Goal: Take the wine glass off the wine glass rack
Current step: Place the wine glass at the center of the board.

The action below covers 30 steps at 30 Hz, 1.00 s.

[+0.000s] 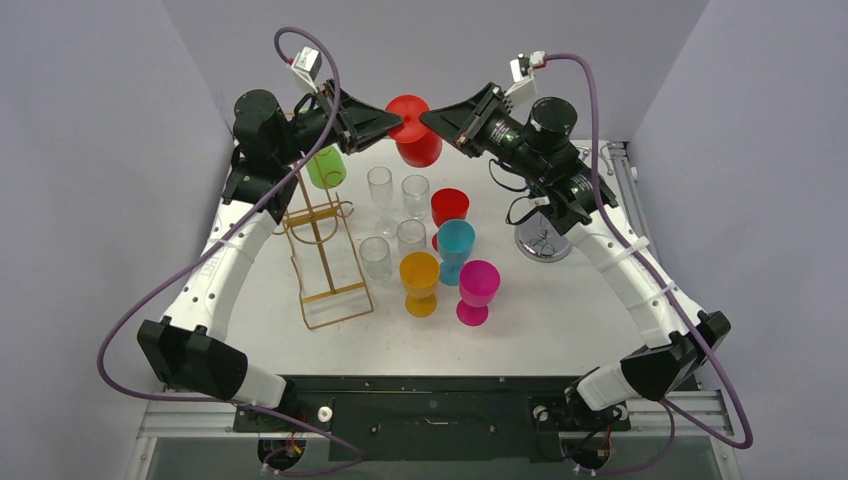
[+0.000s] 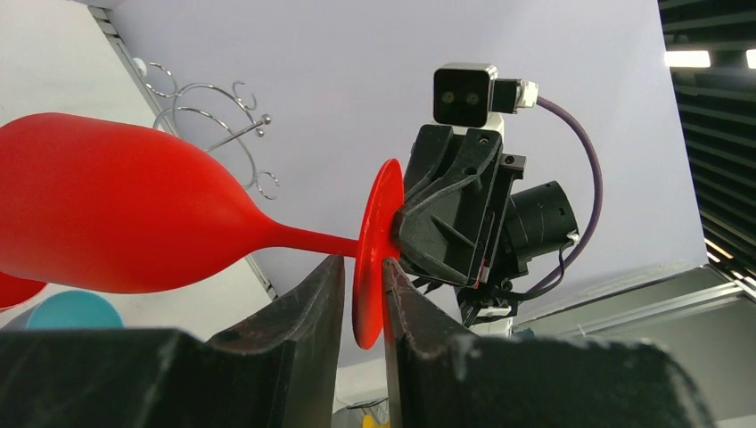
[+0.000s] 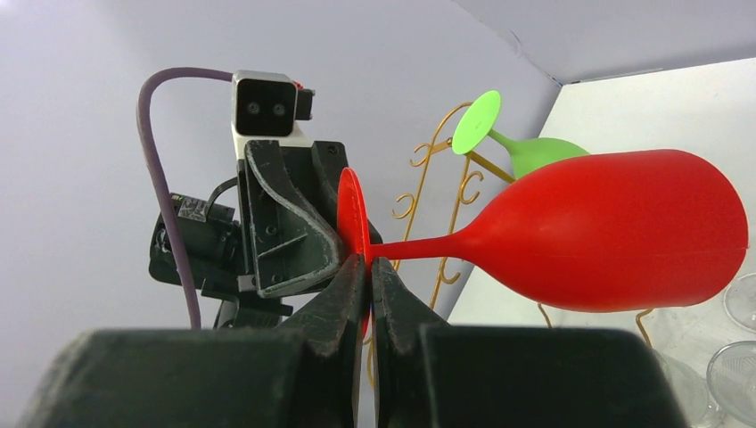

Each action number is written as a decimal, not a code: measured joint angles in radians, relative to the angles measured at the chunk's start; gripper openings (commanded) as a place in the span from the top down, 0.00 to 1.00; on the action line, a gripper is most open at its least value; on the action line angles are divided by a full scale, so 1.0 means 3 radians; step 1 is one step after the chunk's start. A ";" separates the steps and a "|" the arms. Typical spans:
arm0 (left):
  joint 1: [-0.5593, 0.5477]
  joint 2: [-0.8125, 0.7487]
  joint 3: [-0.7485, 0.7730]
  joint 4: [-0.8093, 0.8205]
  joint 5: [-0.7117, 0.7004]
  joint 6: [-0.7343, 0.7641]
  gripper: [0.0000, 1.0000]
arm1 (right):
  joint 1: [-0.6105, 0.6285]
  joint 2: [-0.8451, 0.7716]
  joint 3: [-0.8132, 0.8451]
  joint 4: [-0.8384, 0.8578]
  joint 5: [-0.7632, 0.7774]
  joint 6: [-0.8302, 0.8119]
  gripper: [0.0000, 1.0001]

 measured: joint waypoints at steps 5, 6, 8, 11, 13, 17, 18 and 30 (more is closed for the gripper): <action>-0.0047 0.0005 -0.0001 0.0036 0.0050 -0.0067 1.00 | -0.0015 -0.0032 0.0001 -0.0017 -0.0061 -0.0048 0.95; -0.0050 0.0008 -0.0001 0.0050 0.0062 -0.0080 1.00 | -0.0019 -0.0033 0.0001 -0.0025 -0.0069 -0.0055 0.91; -0.0053 0.0009 -0.0017 0.0107 0.0071 -0.0139 1.00 | -0.0034 -0.0037 0.0001 -0.0031 -0.0078 -0.0079 0.75; -0.0069 0.0009 -0.0094 0.0270 0.0070 -0.0323 1.00 | -0.0076 -0.0058 -0.0011 -0.0046 -0.0095 -0.0130 0.51; -0.0078 0.0009 -0.0172 0.0409 0.0052 -0.0506 1.00 | -0.0142 -0.0139 -0.0108 -0.0038 -0.0102 -0.0178 0.43; -0.0089 -0.0010 -0.0305 0.0595 -0.0070 -0.0868 1.00 | -0.0318 -0.0412 -0.0429 0.0039 -0.0103 -0.0225 0.34; -0.0089 -0.0033 -0.0346 0.0628 -0.0112 -0.0964 1.00 | -0.0369 -0.0501 -0.0534 0.0084 -0.0108 -0.0239 0.32; -0.0094 -0.0402 -0.0881 0.1356 -0.0725 -0.2214 1.00 | -0.0893 -0.1171 -0.1722 0.1095 -0.0435 -0.0342 0.26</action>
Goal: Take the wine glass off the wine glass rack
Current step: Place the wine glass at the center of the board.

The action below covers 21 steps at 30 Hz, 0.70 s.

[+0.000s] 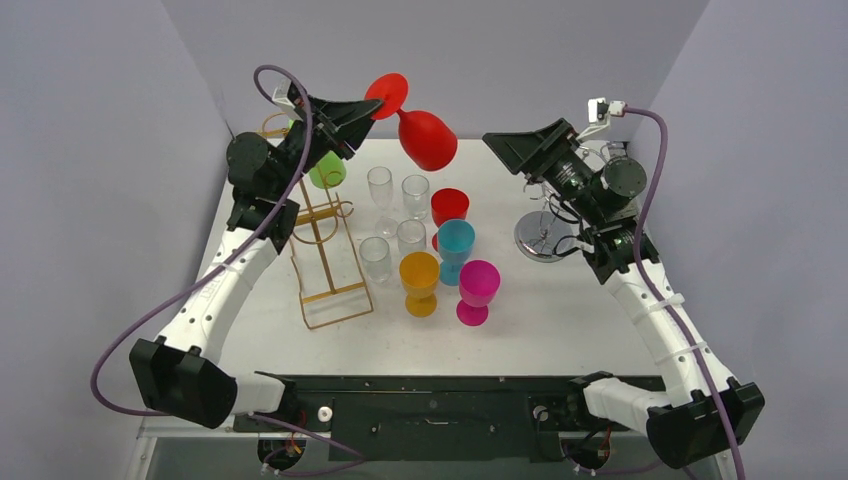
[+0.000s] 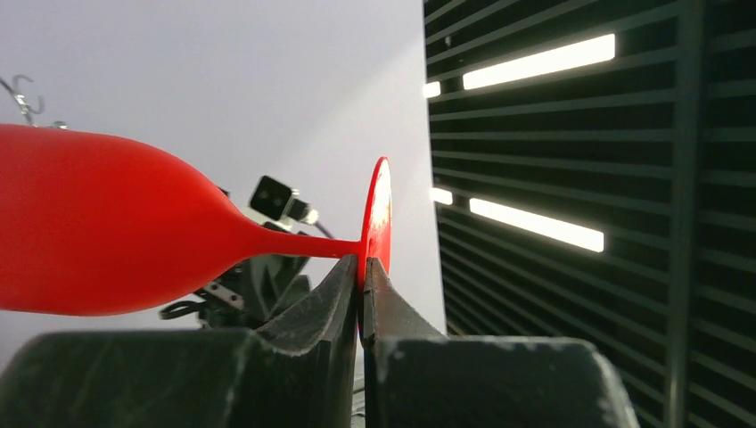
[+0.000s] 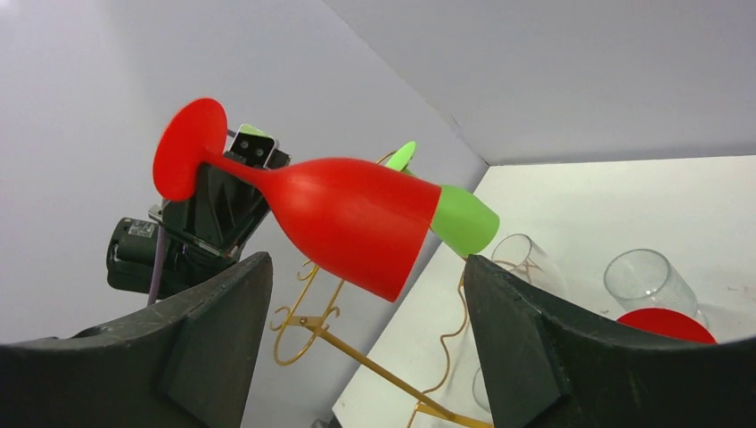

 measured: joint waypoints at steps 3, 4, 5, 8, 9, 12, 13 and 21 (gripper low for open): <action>-0.0008 -0.0078 -0.0043 0.0081 -0.0139 -0.0192 1.00 | 0.0003 0.0047 -0.0111 0.0309 -0.0156 0.0106 0.25; -0.0013 -0.0099 -0.0052 0.0113 -0.0181 -0.0248 1.00 | 0.0006 0.0062 -0.0136 0.0420 -0.0203 0.0153 0.25; -0.0020 -0.0114 -0.0055 0.0154 -0.0219 -0.0296 1.00 | 0.0009 0.0078 -0.0158 0.0523 -0.0245 0.0192 0.25; -0.0064 -0.0144 -0.0055 0.0271 -0.0308 -0.0417 1.00 | 0.0064 0.0125 -0.0172 0.0771 -0.0326 0.0289 0.25; -0.0084 -0.0145 -0.0055 0.0308 -0.0333 -0.0446 1.00 | 0.0090 0.0142 -0.0172 0.0833 -0.0334 0.0303 0.25; -0.0146 -0.0145 -0.0055 0.0385 -0.0381 -0.0492 1.00 | 0.0230 0.0201 -0.0169 0.0952 -0.0357 0.0315 0.25; -0.0167 -0.0145 -0.0055 0.0404 -0.0398 -0.0509 1.00 | 0.0271 0.0223 -0.0165 0.0971 -0.0360 0.0315 0.26; -0.0251 -0.0145 -0.0055 0.0548 -0.0459 -0.0551 1.00 | 0.0479 0.0392 -0.0057 0.1142 -0.0394 0.0342 0.33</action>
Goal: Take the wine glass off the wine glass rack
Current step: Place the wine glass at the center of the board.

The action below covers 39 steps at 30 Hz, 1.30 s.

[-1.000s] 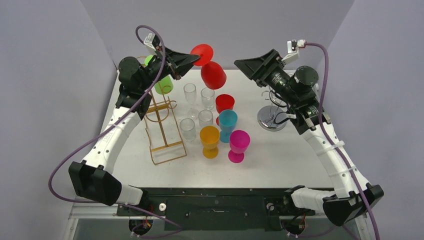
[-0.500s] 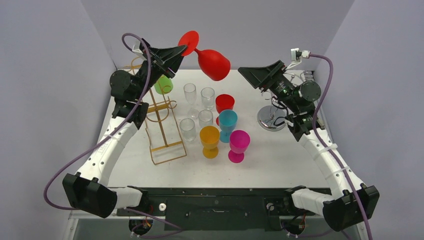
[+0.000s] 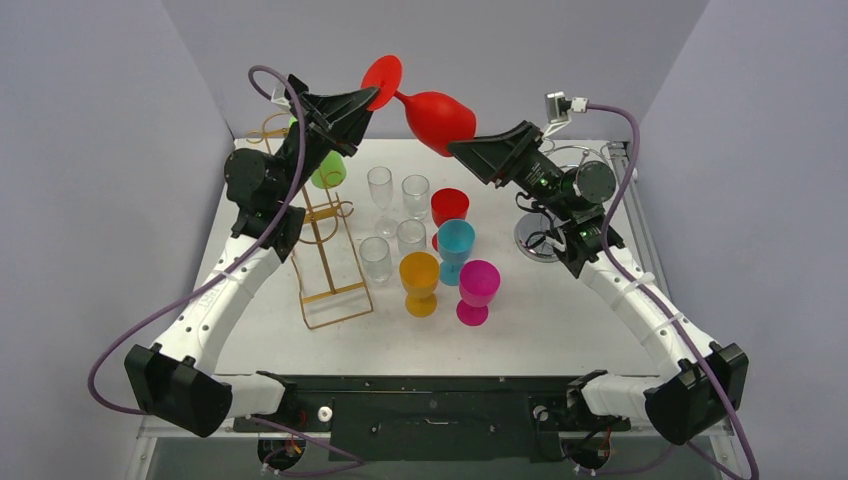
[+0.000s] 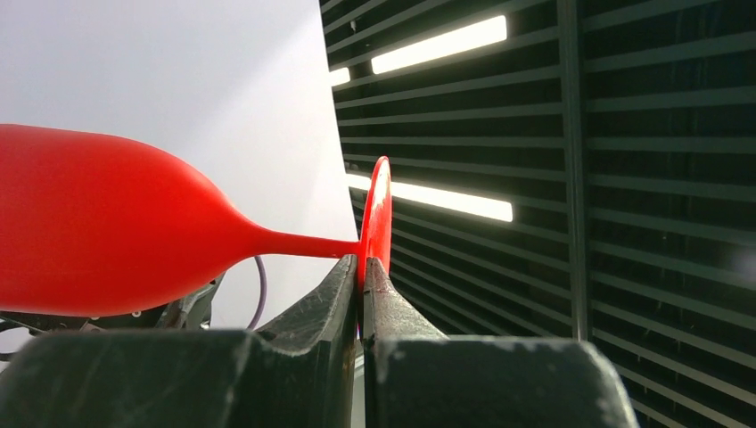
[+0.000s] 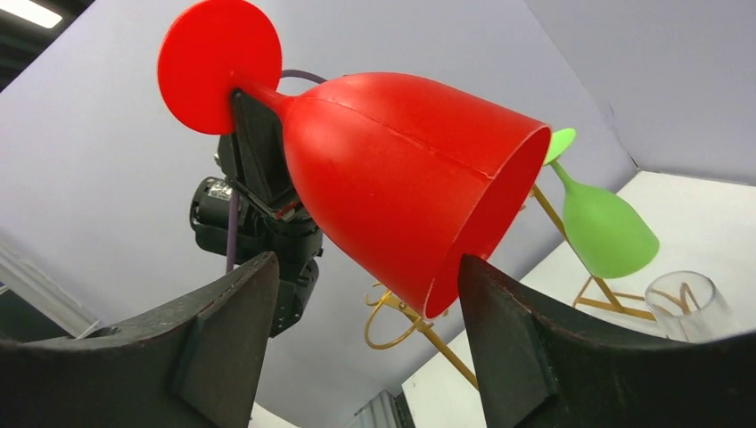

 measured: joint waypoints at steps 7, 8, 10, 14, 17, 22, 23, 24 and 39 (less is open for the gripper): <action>-0.0076 0.0000 -0.0056 0.0216 -0.0135 -0.0027 1.00 | 0.0057 0.0085 0.0032 0.0595 -0.0022 0.0276 0.42; -0.0080 0.0000 -0.0058 0.0248 -0.0154 -0.0039 1.00 | 0.0057 0.0108 0.0038 0.0664 -0.0022 0.0320 0.43; -0.0097 -0.0005 -0.0061 0.0305 -0.0188 -0.0053 1.00 | 0.0070 0.0159 0.0051 0.0807 -0.0019 0.0394 0.47; -0.0163 -0.0011 -0.0076 0.0407 -0.0235 -0.0060 1.00 | 0.0099 0.0261 0.0098 0.1033 -0.0014 0.0533 0.63; -0.0206 -0.0019 -0.0092 0.0467 -0.0253 -0.0061 0.91 | 0.0104 0.0278 0.0117 0.1118 0.0005 0.0595 0.79; -0.0193 -0.0028 -0.0149 0.0469 -0.0409 -0.0060 0.69 | 0.0141 0.0233 0.0159 0.1335 -0.0010 0.0690 0.99; -0.0193 -0.0028 -0.0160 0.0451 -0.0403 -0.0060 0.62 | 0.0149 0.0202 0.0159 0.1343 -0.0008 0.0682 1.00; -0.0197 -0.0027 -0.0169 0.0429 -0.0398 -0.0060 0.59 | 0.0160 0.0163 0.0159 0.1326 0.0006 0.0665 1.00; -0.0245 -0.0462 -0.0294 -0.0272 -0.0167 0.0633 0.00 | 0.0139 -0.0624 0.0713 -0.1268 0.0835 -0.0449 1.00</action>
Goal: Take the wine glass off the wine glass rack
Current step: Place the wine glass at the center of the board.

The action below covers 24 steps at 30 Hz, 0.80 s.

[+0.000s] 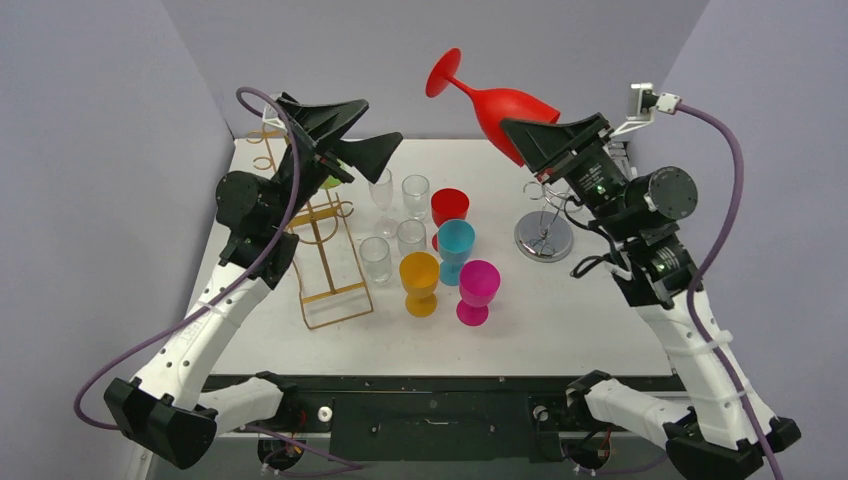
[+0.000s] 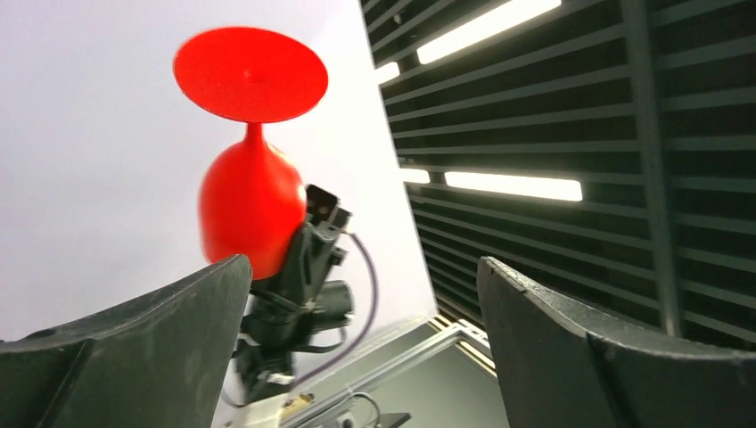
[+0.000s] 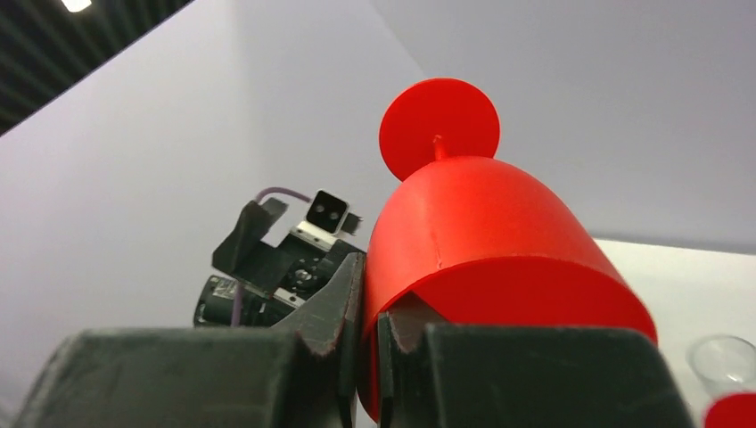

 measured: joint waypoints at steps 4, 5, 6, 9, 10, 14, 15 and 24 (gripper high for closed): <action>0.0005 -0.0057 -0.0011 -0.0328 0.0093 0.0417 0.04 | -0.0055 -0.0191 0.0369 -0.1068 0.0304 -0.0299 1.00; 0.0006 -0.0060 -0.0011 -0.0413 0.0125 0.0532 0.04 | -0.0069 -0.0225 0.0460 -0.1322 0.0373 -0.0359 1.00; 0.0006 -0.0060 -0.0010 -0.0518 0.0153 0.0659 0.04 | -0.0070 -0.0257 0.0557 -0.1592 0.0445 -0.0417 1.00; 0.0009 -0.0060 -0.0010 -0.0815 0.0229 0.1011 0.04 | -0.0070 -0.0327 0.0814 -0.2332 0.0638 -0.0552 1.00; 0.0009 -0.0060 -0.0009 -0.0902 0.0244 0.1128 0.04 | -0.0070 -0.0337 0.0891 -0.2579 0.0704 -0.0590 1.00; 0.0009 -0.0060 0.0010 -0.1259 0.0298 0.1568 0.04 | -0.0070 -0.0439 0.1097 -0.3524 0.1012 -0.0701 1.00; 0.0010 -0.0060 0.0023 -0.1340 0.0306 0.1659 0.04 | -0.0071 -0.0469 0.1106 -0.3719 0.1096 -0.0720 1.00; 0.0009 -0.0060 0.0553 -0.2269 0.0259 0.2621 0.04 | -0.0086 -0.0596 0.0589 -0.4699 0.1603 -0.0801 1.00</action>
